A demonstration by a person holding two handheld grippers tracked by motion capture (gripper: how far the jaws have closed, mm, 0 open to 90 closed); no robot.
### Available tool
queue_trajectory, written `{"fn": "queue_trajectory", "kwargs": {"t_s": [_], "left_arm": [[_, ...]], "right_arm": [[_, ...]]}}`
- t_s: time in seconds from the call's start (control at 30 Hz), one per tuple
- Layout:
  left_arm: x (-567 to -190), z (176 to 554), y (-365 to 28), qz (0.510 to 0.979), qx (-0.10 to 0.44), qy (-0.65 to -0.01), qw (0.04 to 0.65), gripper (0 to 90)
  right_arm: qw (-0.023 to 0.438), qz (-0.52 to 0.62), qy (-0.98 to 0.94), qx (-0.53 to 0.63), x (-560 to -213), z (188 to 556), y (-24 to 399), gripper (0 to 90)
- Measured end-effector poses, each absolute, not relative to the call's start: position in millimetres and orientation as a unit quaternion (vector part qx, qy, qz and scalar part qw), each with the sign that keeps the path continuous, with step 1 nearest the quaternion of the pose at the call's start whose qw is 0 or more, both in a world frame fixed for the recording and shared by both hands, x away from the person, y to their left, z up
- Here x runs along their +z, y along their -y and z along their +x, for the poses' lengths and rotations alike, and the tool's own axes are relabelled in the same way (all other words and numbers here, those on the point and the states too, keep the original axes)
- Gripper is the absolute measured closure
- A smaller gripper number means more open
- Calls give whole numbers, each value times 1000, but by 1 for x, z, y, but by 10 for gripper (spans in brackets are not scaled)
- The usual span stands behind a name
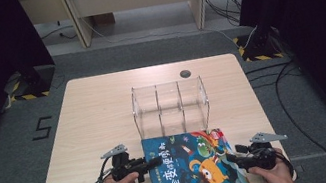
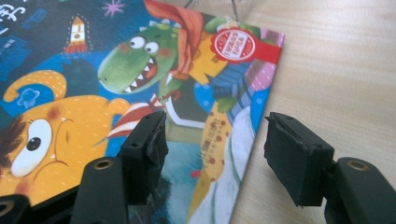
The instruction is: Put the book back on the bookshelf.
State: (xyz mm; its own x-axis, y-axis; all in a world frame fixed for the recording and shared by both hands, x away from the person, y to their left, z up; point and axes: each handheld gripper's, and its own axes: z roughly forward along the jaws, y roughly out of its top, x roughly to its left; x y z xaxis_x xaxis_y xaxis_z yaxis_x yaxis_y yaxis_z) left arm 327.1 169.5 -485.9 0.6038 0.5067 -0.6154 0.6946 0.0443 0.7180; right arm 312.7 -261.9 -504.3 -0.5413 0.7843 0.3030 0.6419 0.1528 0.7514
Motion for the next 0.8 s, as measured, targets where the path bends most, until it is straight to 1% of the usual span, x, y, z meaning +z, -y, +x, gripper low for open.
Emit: {"fn": "queue_trajectory", "kwargs": {"t_s": [0.1,0.27,0.43,0.8], "left_arm": [[-486,327,-170,687,-80,-440,573,594],[-486,328,-171,688,-72,-447,567,581],[-487,329,-173,687,-74,-452,564,578],[-487,330,-172,688,-73,-453,563,576]], "right_arm": [[89,464,-754,456,-501,310,258,357],[91,457,-760,454,-499,305,248,325],[96,453,-758,459,-496,300,242,297],[98,426,-760,481,-488,275,223,292]]}}
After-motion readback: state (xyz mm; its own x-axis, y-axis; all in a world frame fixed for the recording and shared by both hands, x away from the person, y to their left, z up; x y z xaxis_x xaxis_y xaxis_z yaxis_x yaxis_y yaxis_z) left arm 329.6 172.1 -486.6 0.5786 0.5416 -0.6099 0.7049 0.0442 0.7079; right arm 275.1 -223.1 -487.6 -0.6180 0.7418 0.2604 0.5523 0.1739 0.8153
